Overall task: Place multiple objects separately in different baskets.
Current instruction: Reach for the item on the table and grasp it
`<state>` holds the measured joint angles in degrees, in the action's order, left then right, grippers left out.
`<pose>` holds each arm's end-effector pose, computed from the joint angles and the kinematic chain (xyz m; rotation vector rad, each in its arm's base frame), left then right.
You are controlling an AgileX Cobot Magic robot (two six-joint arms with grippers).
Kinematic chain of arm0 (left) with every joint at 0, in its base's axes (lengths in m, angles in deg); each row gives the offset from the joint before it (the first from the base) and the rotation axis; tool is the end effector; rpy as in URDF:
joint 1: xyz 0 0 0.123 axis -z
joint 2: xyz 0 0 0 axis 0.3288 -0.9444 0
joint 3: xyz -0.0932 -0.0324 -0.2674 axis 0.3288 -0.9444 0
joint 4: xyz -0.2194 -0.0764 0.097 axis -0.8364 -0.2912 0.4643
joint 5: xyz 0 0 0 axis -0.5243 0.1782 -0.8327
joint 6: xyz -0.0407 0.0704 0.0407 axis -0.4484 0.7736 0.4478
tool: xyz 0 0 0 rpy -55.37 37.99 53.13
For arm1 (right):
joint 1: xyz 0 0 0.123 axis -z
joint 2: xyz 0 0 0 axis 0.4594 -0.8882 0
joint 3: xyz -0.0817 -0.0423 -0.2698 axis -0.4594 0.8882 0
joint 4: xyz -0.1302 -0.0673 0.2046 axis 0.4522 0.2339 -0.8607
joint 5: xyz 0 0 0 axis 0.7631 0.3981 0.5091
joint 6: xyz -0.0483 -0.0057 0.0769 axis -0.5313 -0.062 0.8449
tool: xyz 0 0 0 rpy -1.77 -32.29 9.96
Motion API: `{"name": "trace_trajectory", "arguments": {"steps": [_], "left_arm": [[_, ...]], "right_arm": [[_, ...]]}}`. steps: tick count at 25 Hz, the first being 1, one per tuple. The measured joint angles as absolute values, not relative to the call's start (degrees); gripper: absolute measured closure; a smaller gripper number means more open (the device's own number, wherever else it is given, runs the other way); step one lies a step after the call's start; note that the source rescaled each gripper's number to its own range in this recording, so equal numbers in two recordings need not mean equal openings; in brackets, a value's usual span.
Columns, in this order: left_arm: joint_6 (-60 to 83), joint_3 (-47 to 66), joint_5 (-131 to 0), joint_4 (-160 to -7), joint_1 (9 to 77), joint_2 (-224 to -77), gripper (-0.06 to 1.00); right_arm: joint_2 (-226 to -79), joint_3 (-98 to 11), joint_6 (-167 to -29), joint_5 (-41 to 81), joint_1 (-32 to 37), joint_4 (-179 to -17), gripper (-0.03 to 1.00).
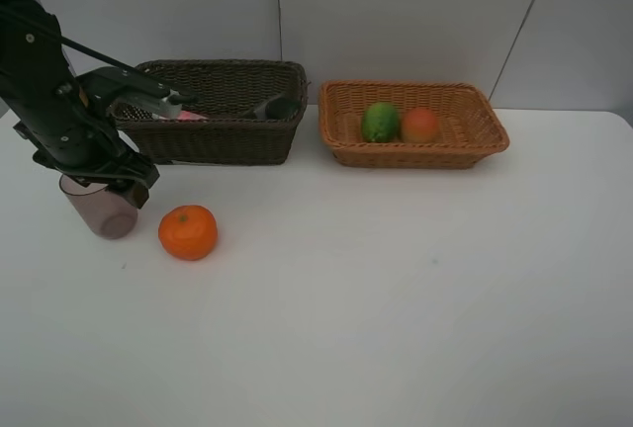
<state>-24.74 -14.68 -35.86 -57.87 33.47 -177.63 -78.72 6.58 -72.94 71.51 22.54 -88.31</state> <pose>0.3135 -0.0689 0.1638 0.5136 2.7810 0.1390 -0.0083 -0.0028 0.2843 -0.0482 2.0120 0.0441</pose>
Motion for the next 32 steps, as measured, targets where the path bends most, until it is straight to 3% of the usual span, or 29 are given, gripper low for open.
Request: {"name": "trace_trajectory", "arguments": {"steps": [19, 22, 26, 28, 32], "left_arm": [[-24.74, -15.2, -40.44, -58.02, 33.47, -184.1, 0.05], [-24.8, -15.2, -40.56, -58.02, 33.47, -184.17, 0.25], [-25.5, -15.2, -40.61, -58.02, 33.47, -184.17, 0.75], [-25.57, -15.2, -40.73, -58.02, 33.47, -184.17, 0.94], [-25.62, -15.2, -40.89, -58.02, 33.47, -184.17, 0.94]], "right_arm": [[-78.72, 6.58, -72.94, 71.51, 22.54, -88.31, 0.03], [-78.72, 6.58, -72.94, 71.51, 22.54, -88.31, 0.03], [-78.72, 6.58, -72.94, 71.51, 22.54, -88.31, 0.03], [-78.72, 6.58, -72.94, 71.51, 22.54, -88.31, 0.03], [-78.72, 6.58, -72.94, 71.51, 22.54, -88.31, 0.03]]}}
